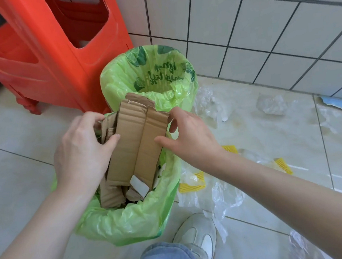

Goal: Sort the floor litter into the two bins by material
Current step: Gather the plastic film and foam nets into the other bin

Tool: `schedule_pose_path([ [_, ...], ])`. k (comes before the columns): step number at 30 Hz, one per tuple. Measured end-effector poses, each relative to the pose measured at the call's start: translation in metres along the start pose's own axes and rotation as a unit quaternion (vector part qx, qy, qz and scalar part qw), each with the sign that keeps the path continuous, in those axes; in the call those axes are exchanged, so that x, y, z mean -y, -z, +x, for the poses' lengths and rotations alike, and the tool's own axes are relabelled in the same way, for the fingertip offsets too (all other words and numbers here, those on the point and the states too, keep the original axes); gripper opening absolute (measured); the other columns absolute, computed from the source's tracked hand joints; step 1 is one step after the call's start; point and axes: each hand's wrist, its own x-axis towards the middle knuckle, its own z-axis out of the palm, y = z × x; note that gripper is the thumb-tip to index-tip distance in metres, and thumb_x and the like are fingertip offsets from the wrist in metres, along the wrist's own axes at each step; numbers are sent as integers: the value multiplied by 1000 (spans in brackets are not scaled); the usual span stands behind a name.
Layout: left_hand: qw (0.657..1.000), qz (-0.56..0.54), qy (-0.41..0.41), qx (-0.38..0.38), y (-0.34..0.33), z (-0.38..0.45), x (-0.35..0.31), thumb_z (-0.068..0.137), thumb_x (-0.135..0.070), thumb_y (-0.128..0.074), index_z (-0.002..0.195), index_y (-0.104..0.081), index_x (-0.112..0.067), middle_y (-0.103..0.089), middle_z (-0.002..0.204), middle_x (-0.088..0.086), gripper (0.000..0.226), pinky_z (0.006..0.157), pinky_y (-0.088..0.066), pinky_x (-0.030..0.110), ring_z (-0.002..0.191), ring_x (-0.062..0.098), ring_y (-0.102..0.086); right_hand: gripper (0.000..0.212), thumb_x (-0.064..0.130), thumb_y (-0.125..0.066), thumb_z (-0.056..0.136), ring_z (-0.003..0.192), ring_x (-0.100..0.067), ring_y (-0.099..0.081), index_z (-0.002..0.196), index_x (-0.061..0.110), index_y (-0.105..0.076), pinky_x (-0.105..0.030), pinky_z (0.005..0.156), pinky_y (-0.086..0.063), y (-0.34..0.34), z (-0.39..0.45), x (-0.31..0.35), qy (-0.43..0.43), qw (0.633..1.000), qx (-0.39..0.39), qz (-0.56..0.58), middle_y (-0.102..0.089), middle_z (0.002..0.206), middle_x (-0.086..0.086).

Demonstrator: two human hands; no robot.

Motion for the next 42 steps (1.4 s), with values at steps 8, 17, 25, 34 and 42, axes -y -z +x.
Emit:
schedule_pose_path([
  [8, 987, -61, -147, -19, -5, -25, -63, 82, -24, -68, 115, -59, -18, -60, 109, -2, 35, 86, -43, 32, 106, 22, -49, 28, 34, -58, 90, 86, -9, -62, 112, 18, -61, -27, 79, -52, 38, -14, -23, -80, 990, -17, 116, -63, 89, 10],
  [17, 948, -145, -261, 110, -73, -79, -136, 82, -15, -62, 97, -63, -19, -63, 91, -11, 16, 74, -44, 28, 92, 15, -55, 18, 21, -53, 88, 87, -15, -66, 102, 20, -64, -33, 74, -53, 78, -64, -126, -194, 972, -20, 128, -72, 90, 2],
  [25, 877, -109, -368, 290, -173, -112, -205, 86, -19, -52, 97, -63, -23, -66, 93, -10, 16, 73, -50, 30, 96, 13, -56, 15, 14, -51, 86, 90, -20, -65, 92, 20, -64, -25, 62, -46, 111, -117, -278, -353, 930, -27, 105, -72, 84, 2],
  [34, 843, 5, -398, 362, -277, -69, -320, 88, -17, -45, 106, -58, -20, -63, 109, -3, 22, 72, -42, 28, 108, 20, -52, 17, 16, -50, 89, 80, -20, -57, 99, 16, -65, -24, 56, -41, 165, -127, -389, -409, 908, -75, 50, -65, 96, -3],
  [42, 931, 127, -201, 277, -332, 13, -349, 87, -17, -50, 115, -52, -8, -51, 121, 13, 30, 82, -43, 41, 114, 35, -47, 32, 17, -52, 89, 109, -30, -54, 119, 9, -57, -34, 92, -42, 203, -82, -471, -366, 923, -73, -93, -56, 118, -13],
])
